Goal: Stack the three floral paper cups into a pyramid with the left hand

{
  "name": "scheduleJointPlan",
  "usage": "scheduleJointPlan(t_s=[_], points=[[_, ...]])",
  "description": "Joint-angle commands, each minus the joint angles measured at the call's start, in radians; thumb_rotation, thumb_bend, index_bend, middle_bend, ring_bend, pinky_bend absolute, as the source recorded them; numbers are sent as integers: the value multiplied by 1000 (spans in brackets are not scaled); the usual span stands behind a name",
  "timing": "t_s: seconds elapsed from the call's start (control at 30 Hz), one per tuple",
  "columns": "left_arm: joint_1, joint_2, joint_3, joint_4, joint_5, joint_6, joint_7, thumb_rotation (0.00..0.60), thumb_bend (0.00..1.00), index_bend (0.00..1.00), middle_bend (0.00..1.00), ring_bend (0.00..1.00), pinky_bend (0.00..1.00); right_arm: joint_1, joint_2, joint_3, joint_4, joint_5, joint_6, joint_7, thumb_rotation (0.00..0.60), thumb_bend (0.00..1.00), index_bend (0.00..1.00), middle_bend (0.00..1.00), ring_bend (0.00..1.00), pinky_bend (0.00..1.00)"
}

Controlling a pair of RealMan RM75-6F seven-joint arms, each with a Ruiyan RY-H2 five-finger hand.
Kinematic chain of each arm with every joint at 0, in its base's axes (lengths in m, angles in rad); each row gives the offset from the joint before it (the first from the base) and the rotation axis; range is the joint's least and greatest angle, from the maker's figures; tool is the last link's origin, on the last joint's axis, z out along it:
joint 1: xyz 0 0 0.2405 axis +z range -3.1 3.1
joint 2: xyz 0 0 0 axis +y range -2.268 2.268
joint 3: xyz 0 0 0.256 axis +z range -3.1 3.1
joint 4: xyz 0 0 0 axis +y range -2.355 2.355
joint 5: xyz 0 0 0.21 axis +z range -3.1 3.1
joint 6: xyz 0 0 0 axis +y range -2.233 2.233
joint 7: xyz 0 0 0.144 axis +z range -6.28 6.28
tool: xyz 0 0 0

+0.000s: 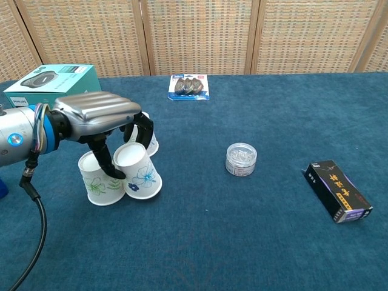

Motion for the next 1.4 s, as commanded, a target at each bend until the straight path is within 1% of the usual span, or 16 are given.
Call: scheduleJointPlan(t_s=[0.03,0.2,0.33,0.4,0.43,0.5,0.57,0.63,0.67,0.73,0.93,1.07,1.13,1.23,1.3,1.4], points=[[-12,-11,2,14,-18,-3,-5,600,125,482,447,433,329,0,1,1,0,3,-1,2,600,0,0,0,0,0],[-24,-25,15,34,-35,5,-19,600,125,482,446,432,329,0,2,1,3,5,-4,9,600,0,0,0,0,0],[-29,-32,23,46,-28,4,-61,600,125,481,438,429,328,0,3,1,2,4,-1,10,600,0,0,0,0,0],[-32,-32,27,48,-23,4,-70,600,125,480,400,390,310,0,3,1,2,5,-2,9,600,0,0,0,0,0],[-33,-32,30,49,-20,5,-76,600,125,458,346,334,288,0,3,1,2,5,-2,9,600,0,0,0,0,0],[-35,-29,34,48,-24,2,-83,600,125,339,202,201,233,0,3,1,2,4,-2,8,600,0,0,0,0,0],[-37,-22,42,42,-35,-7,-83,600,125,145,43,58,170,0,2,1,2,4,-1,8,600,0,0,0,0,0],[-39,-15,46,33,-41,-10,-81,600,125,58,2,9,141,0,2,1,2,3,-1,7,600,0,0,0,0,0],[-40,-11,46,28,-36,-6,-83,600,125,26,0,0,130,-1,2,1,2,3,0,7,600,0,0,0,0,0],[-38,-5,45,15,-24,5,-98,600,125,2,0,0,117,-1,2,1,2,3,0,7,600,0,0,0,0,0],[-30,55,37,-62,31,25,-177,600,125,0,0,0,86,-2,2,0,2,2,3,7,600,0,0,0,0,0],[-27,110,2,-118,85,58,-246,600,125,0,0,0,86,-2,2,1,2,3,2,6,600,0,0,0,0,0],[-26,134,-31,-132,96,80,-288,600,125,0,0,0,86,-1,2,0,2,3,1,5,600,0,0,0,0,0],[-41,165,-78,-117,55,88,-296,600,124,0,0,0,86,1,-1,-1,2,3,-3,-1,600,0,0,0,0,0],[-59,173,-94,-96,-5,74,-271,600,125,1,4,3,89,3,-3,0,2,4,-7,-6,600,0,0,0,0,0],[-87,152,-112,-44,-110,65,-242,600,125,20,54,35,106,7,-7,0,4,8,-17,-16,600,0,0,0,0,0]])
